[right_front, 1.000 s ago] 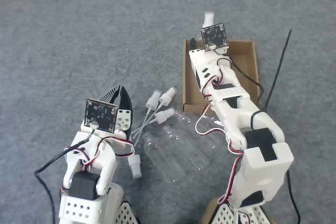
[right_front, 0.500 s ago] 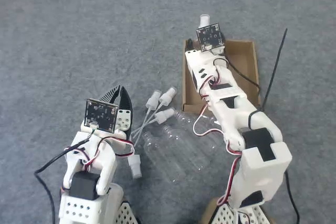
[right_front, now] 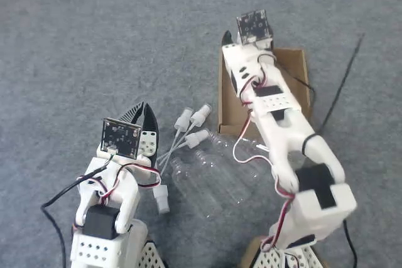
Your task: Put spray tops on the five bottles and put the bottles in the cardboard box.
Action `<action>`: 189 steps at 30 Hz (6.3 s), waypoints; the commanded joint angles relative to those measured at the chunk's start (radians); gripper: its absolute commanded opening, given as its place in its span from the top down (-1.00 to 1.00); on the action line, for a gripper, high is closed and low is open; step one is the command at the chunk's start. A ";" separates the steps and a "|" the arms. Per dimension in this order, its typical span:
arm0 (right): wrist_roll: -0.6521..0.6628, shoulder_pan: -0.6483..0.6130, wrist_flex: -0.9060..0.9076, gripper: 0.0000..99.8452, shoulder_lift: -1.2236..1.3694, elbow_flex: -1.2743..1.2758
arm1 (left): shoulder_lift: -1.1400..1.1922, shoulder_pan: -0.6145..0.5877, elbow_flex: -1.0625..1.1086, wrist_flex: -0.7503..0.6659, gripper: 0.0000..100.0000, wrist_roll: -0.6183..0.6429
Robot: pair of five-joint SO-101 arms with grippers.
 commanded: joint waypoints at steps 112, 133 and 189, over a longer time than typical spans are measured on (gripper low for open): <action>0.964 0.857 1.538 0.99 -0.831 0.222 | 0.072 -0.015 -0.177 0.129 0.98 0.002; 0.681 1.106 1.262 0.98 0.102 -0.224 | 1.573 -0.005 -0.987 0.180 0.64 -0.135; 0.675 0.869 1.583 0.52 0.148 -0.563 | 1.071 0.023 -0.803 0.282 0.98 -0.068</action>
